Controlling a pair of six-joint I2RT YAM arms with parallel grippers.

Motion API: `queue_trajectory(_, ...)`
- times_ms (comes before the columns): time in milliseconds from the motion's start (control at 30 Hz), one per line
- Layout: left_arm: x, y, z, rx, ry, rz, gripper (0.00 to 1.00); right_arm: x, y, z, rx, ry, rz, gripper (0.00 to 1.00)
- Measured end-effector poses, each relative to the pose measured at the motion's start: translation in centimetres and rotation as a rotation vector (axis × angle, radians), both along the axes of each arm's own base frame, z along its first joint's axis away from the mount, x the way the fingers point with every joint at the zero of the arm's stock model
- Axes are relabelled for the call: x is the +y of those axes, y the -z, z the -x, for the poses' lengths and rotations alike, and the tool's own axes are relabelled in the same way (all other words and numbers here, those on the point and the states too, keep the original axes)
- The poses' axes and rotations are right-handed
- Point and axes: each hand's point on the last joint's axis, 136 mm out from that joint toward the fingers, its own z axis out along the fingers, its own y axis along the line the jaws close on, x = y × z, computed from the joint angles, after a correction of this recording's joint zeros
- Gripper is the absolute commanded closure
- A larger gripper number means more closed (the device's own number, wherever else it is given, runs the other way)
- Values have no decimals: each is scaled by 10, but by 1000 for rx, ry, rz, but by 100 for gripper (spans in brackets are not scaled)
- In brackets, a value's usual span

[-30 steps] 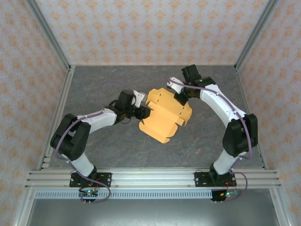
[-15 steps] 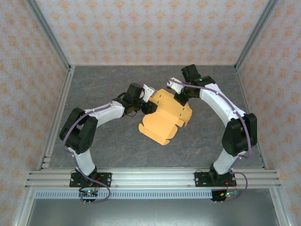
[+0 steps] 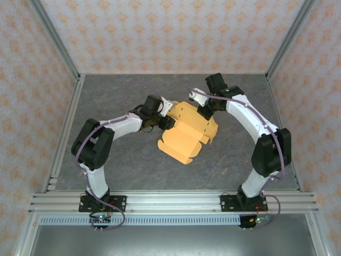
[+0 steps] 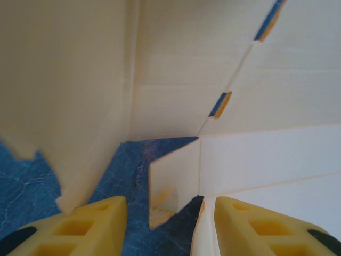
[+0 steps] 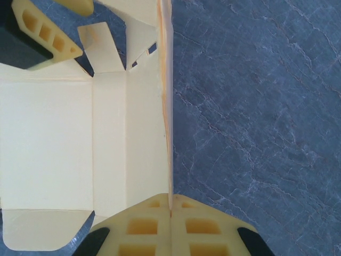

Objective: Fold the paper box

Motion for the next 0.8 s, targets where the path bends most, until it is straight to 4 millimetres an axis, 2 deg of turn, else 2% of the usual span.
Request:
queue_trajectory(200, 4, 6, -5, 17, -16, -8, 52, 0, 0, 0, 0, 0, 0, 100)
queue_trajectory(300, 0, 9, -6, 30, -6, 4, 58, 0, 0, 0, 1, 3, -2, 100)
queue_trajectory(467, -4, 9, -4, 49, 7, 31, 74, 0, 0, 0, 2, 7, -3, 100)
queue_trajectory(800, -20, 0, -2, 46, 20, 98, 88, 0, 1, -1, 16, 36, -14, 100)
